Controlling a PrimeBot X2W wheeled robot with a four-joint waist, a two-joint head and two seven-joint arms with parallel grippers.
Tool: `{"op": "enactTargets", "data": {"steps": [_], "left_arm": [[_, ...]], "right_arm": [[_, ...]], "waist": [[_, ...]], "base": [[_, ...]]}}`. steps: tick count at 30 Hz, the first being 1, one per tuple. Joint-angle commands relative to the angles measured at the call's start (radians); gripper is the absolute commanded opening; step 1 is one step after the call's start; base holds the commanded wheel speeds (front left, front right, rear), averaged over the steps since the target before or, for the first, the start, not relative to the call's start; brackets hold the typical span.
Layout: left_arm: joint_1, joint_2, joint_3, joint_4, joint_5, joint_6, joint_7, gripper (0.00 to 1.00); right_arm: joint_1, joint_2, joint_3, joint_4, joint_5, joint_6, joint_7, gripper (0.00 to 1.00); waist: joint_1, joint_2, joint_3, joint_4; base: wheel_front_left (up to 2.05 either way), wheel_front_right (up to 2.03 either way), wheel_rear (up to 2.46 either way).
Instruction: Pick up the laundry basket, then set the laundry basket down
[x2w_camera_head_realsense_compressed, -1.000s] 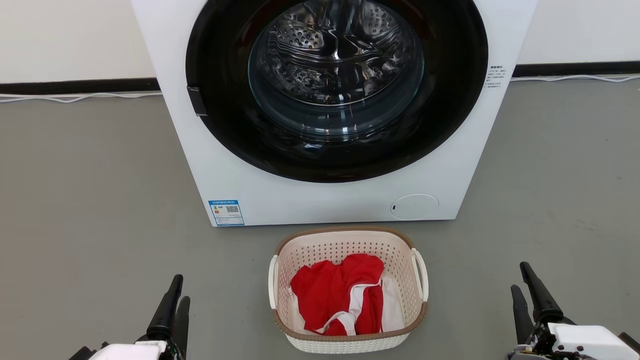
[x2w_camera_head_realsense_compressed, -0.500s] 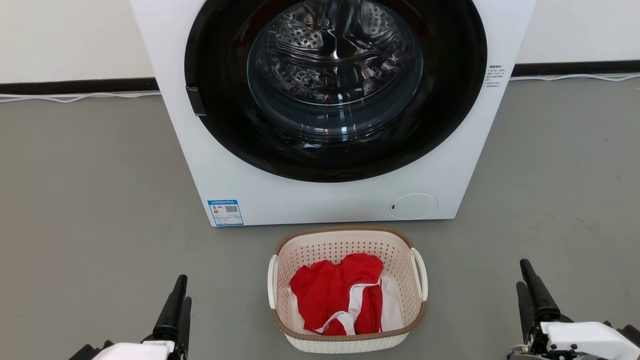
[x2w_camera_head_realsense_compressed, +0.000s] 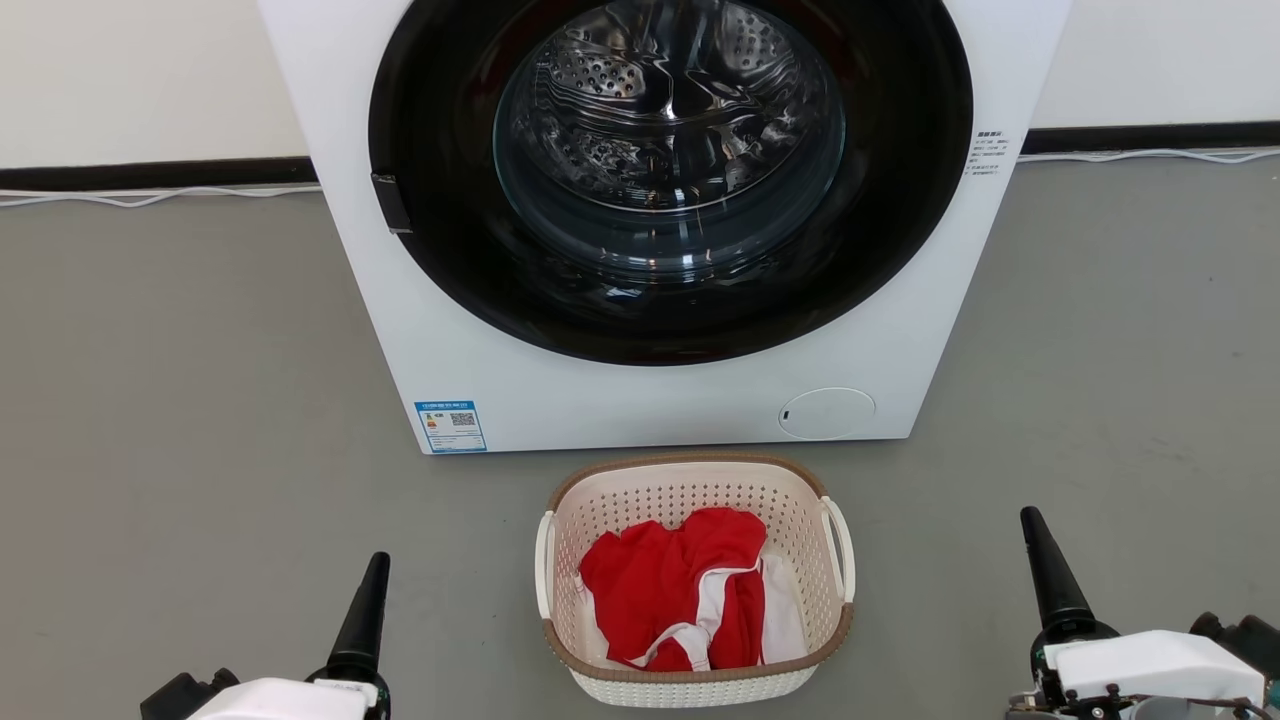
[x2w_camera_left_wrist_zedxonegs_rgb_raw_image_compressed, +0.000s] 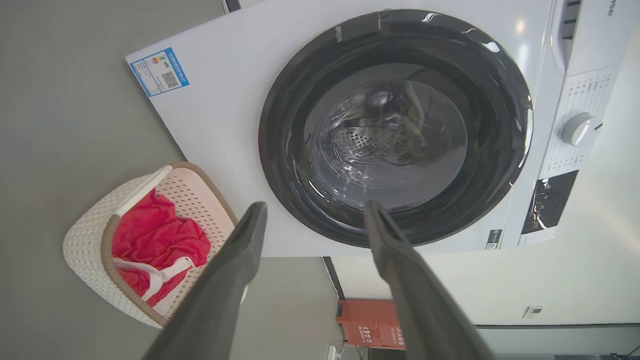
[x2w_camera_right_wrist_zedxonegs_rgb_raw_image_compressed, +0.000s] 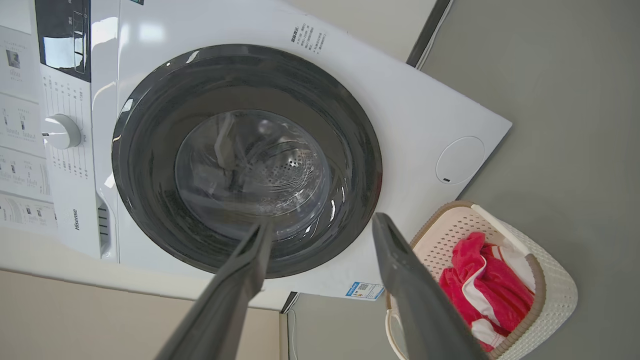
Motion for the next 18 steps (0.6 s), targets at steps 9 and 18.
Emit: {"op": "enactTargets", "data": {"steps": [9, 18], "left_arm": [[-0.048, 0.008, -0.003, -0.021, 0.146, 0.017, -0.031, 1.00], [-0.048, 0.009, -0.016, -0.018, 0.311, 0.025, -0.060, 1.00]], "right_arm": [[-0.020, -0.017, 0.025, -0.045, -0.175, 0.003, -0.035, 1.00], [-0.019, -0.031, 0.042, -0.051, -0.348, 0.004, -0.065, 1.00]], "waist": [[-0.0002, -0.0001, -0.001, 0.000], [-0.0002, -0.0001, -0.005, -0.002]], "base": [[0.00, 0.00, 0.00], [0.00, 0.00, 0.00]]}}
